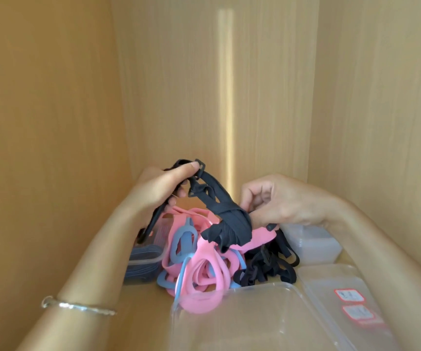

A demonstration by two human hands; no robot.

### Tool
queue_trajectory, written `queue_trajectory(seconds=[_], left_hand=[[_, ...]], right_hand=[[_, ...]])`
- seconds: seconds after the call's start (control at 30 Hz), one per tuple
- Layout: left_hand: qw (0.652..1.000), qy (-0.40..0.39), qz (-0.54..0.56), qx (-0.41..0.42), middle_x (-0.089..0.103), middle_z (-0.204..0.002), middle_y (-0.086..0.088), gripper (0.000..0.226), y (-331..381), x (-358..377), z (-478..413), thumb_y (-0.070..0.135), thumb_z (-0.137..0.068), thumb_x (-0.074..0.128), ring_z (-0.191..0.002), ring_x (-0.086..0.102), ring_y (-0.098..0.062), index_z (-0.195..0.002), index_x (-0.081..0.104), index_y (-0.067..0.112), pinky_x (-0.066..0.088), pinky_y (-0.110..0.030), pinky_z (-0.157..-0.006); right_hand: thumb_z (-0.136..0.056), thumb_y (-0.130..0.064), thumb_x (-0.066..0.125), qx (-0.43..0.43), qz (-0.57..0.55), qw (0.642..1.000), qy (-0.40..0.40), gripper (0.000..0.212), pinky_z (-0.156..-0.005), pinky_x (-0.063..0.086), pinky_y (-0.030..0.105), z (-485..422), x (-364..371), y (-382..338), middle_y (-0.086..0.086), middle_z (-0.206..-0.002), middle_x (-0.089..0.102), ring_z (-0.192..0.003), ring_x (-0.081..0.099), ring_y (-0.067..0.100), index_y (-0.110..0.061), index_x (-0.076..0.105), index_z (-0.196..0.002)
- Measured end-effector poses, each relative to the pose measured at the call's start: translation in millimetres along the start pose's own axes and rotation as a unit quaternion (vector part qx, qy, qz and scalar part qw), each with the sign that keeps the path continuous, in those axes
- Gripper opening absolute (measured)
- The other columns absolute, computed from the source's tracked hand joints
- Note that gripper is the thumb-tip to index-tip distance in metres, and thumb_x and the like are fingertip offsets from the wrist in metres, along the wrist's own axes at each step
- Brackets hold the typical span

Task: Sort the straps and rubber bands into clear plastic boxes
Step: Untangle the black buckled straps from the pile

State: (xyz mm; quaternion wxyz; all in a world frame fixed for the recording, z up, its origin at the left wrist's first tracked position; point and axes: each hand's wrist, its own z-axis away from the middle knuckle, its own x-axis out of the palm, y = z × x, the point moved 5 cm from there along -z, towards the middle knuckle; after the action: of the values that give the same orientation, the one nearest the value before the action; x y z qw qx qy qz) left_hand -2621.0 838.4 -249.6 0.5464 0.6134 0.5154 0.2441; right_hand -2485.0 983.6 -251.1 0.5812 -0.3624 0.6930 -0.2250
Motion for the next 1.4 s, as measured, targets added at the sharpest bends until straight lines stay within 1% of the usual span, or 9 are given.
queue_trajectory(seconds=[0.13, 0.23, 0.3, 0.47, 0.63, 0.83, 1.03, 1.23, 1.4], left_hand=[[0.994, -0.007, -0.085, 0.064, 0.059, -0.049, 0.003, 0.04, 4, 4, 1, 0.052, -0.08, 0.067, -0.035, 0.04, -0.009, -0.083, 0.06, 0.013, 0.031, -0.019, -0.037], [0.984, -0.085, -0.125, 0.094, 0.056, -0.045, 0.006, 0.021, 0, 17, 5, 0.031, -0.089, 0.062, -0.035, 0.042, -0.009, -0.095, 0.058, 0.011, 0.03, -0.017, -0.036], [0.979, -0.127, -0.126, 0.1, 0.052, -0.048, 0.007, 0.009, -4, 26, 7, 0.021, -0.095, 0.052, -0.034, 0.042, -0.009, -0.098, 0.058, 0.015, 0.032, -0.017, -0.034], [0.973, -0.2, -0.084, 0.081, 0.057, -0.063, -0.004, 0.031, -3, 38, 13, 0.011, -0.099, 0.045, -0.037, 0.049, -0.013, -0.078, 0.065, 0.02, 0.042, -0.02, -0.036], [0.951, -0.304, -0.017, 0.046, 0.062, -0.066, -0.008, 0.03, 3, 55, 27, 0.027, -0.104, 0.034, -0.034, 0.043, -0.012, -0.113, 0.059, 0.013, 0.032, -0.017, -0.031], [0.926, -0.37, 0.063, 0.04, 0.042, -0.053, 0.002, 0.071, 4, 67, 34, 0.075, -0.08, 0.046, -0.035, 0.024, -0.006, -0.11, 0.066, 0.013, 0.017, -0.018, -0.039], [0.908, -0.409, -0.09, -0.003, 0.059, -0.062, -0.001, 0.019, -2, 75, 42, 0.023, -0.08, 0.066, -0.042, 0.048, -0.01, -0.09, 0.06, 0.008, 0.036, -0.018, -0.039], [0.931, -0.361, -0.054, 0.013, 0.059, -0.072, -0.005, 0.011, 8, 62, 37, 0.021, -0.096, 0.055, -0.049, 0.05, -0.013, -0.098, 0.057, 0.01, 0.04, -0.02, -0.039], [0.927, -0.375, -0.018, 0.022, 0.06, -0.071, -0.006, 0.015, 15, 59, 41, 0.021, -0.096, 0.055, -0.048, 0.052, -0.018, -0.099, 0.045, 0.011, 0.044, -0.024, -0.041]], right_hand=[[-0.07, 0.003, 0.072, -0.063, -0.072, 0.995, 0.002, 0.034, -0.044, 0.039, 0.015, 4, -5, -14, -0.005, -0.057, 0.064, -0.047, 0.052, 0.003, -0.029, 0.067, -0.06], [-0.06, -0.006, 0.083, -0.118, -0.141, 0.982, 0.046, 0.028, -0.043, 0.037, 0.015, 7, -14, -21, -0.003, -0.057, 0.064, -0.044, 0.048, 0.004, -0.029, 0.067, -0.06], [-0.057, -0.001, 0.082, -0.141, -0.181, 0.967, 0.111, 0.029, -0.041, 0.034, 0.015, 6, -21, -23, -0.002, -0.056, 0.064, -0.041, 0.046, 0.005, -0.026, 0.066, -0.058], [-0.062, -0.005, 0.082, -0.133, -0.22, 0.915, 0.311, 0.024, -0.041, 0.033, 0.018, 7, -44, -13, 0.006, -0.064, 0.069, -0.041, 0.044, 0.008, -0.016, 0.062, -0.069], [-0.076, 0.001, 0.075, -0.07, -0.186, 0.883, 0.424, 0.023, -0.041, 0.033, 0.018, 13, -58, 3, 0.0, -0.062, 0.069, -0.04, 0.044, 0.008, -0.016, 0.06, -0.073], [-0.079, -0.002, 0.073, -0.035, -0.146, 0.866, 0.478, 0.022, -0.04, 0.035, 0.012, 17, -63, 9, -0.01, -0.053, 0.065, -0.038, 0.047, 0.001, -0.017, 0.058, -0.075], [-0.08, -0.003, 0.073, -0.021, -0.129, 0.862, 0.49, 0.022, -0.04, 0.036, 0.011, 19, -66, 13, -0.006, -0.062, 0.067, -0.04, 0.05, -0.003, -0.019, 0.059, -0.073], [-0.077, -0.004, 0.071, 0.024, -0.105, 0.855, 0.508, 0.02, -0.041, 0.037, 0.014, 21, -74, 29, -0.004, -0.064, 0.065, -0.037, 0.047, 0.0, -0.02, 0.059, -0.073], [-0.078, -0.018, 0.076, 0.046, -0.034, 0.866, 0.497, 0.017, -0.058, 0.041, 0.026, 16, -73, 40, -0.004, -0.065, 0.065, -0.06, 0.058, 0.009, -0.022, 0.06, -0.074]])
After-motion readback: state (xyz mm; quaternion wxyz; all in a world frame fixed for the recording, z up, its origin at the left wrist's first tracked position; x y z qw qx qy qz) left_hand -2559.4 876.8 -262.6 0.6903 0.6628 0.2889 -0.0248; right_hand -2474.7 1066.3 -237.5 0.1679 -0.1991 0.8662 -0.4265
